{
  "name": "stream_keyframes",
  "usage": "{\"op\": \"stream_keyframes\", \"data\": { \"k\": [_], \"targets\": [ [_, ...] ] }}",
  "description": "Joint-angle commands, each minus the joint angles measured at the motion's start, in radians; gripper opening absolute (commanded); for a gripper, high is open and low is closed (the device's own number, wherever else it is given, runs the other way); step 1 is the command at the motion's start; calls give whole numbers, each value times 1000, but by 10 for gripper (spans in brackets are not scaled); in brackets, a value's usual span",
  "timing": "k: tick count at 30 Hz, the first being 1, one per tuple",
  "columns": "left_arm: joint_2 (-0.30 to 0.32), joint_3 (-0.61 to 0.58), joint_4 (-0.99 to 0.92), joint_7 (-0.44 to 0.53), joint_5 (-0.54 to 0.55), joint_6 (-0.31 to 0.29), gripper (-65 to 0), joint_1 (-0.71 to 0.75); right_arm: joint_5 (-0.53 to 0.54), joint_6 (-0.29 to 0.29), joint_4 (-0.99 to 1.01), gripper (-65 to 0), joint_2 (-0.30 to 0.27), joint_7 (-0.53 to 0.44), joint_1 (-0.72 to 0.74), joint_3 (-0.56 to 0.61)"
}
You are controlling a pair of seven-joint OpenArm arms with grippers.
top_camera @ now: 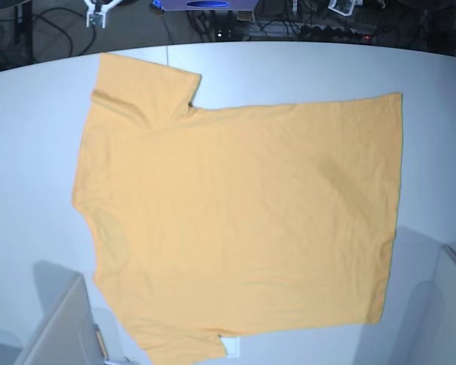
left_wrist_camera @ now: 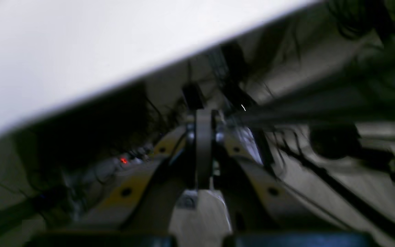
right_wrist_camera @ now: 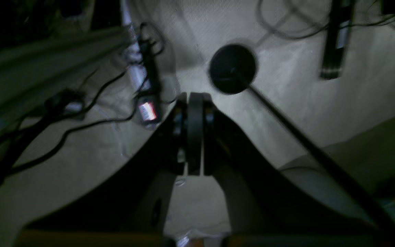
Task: Fold the T-shirt properly
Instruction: 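Move both grippers down to the shoulder corners of the yellow T-shirt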
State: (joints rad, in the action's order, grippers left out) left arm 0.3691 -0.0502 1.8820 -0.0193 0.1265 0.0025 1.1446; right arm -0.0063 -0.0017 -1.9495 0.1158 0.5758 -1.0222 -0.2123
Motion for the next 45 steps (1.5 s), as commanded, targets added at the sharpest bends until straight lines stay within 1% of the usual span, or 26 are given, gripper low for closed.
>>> {"op": "stream_keyframes", "data": {
  "k": [1, 5, 7, 8, 11, 12, 13, 15, 18, 24, 31, 32, 33, 34, 35, 36, 38, 39, 41, 42, 43, 44, 45],
  "targets": [
    [3, 13, 27, 18, 2, 3, -650, 27, 6, -2, -31, -650, -1, -9, -10, -2],
    [-8, 66, 63, 20, 2, 3, -650, 28, 4, -2, -52, -650, -1, -9, 21, -2],
    [-29, 83, 83, 20, 23, 3, -650, 28, 4, -2, -55, -650, -1, -9, 44, -20],
    [-35, 94, 90, 20, 65, 3, -650, 25, 4, -2, -57, -650, -1, -9, 58, -31],
    [-34, 145, 92, 20, 236, 3, -650, 21, 4, -2, -57, -650, -1, -13, 98, -39],
    [-23, 161, 92, 20, 292, 3, -650, 15, 6, -1, -57, -650, -3, -17, 112, -45],
    [-9, 178, 92, 20, 335, 3, -650, 4, 7, -1, -57, -650, -3, -17, 133, -54],
    [3, 206, 92, 20, 385, 3, -650, -13, 7, 1, -57, -650, -3, -17, 181, -74],
    [-3, 230, 92, 20, 388, 3, -650, -47, 7, 2, -57, -650, -3, -17, 257, -106],
    [-3, 235, 90, 18, 393, 3, -650, -94, 9, 4, -57, -650, -3, -9, 403, -163],
    [-2, 235, 90, 11, 394, 3, -650, -148, 16, 4, -57, -650, 2, -7, 523, -169],
    [-3, 235, 90, 9, 394, 3, -650, -156, 41, 4, -57, -600, 2, -7, 529, -171],
    [-3, 235, 90, 9, 394, 3, -650, -160, 79, 4, -57, -524, -1, 3, 530, -177],
    [-3, 235, 90, 9, 394, 3, -650, -160, 139, 4, -57, -453, -3, 19, 533, -192],
    [-2, 235, 90, 9, 394, 3, -650, -160, 205, 6, -57, -401, -8, 36, 535, -210],
    [-2, 237, 90, 9, 396, 3, -650, -160, 271, 9, -57, -374, -24, 52, 535, -232],
    [0, 237, 90, 9, 398, 3, -650, -162, 438, 53, -49, -366, -64, 105, 538, -272],
    [0, 237, 90, 9, 398, 3, -581, -162, 521, 68, -47, -360, -86, 135, 549, -298],
    [-3, 237, 90, 9, 399, 3, -402, -162, 662, 82, -43, -359, -113, 206, 560, -364],
    [-5, 237, 90, 9, 399, 3, -311, -162, 736, 82, -41, -359, -121, 246, 570, -405],
    [-6, 237, 90, 14, 401, 3, -235, -162, 794, 82, -40, -359, -124, 283, 578, -447],
    [-6, 237, 92, 17, 401, 3, -181, -160, 842, 82, -40, -359, -126, 321, 590, -485],
    [-6, 237, 93, 17, 401, 3, -145, -159, 869, 82, -38, -359, -126, 361, 601, -523]
  ]
}}
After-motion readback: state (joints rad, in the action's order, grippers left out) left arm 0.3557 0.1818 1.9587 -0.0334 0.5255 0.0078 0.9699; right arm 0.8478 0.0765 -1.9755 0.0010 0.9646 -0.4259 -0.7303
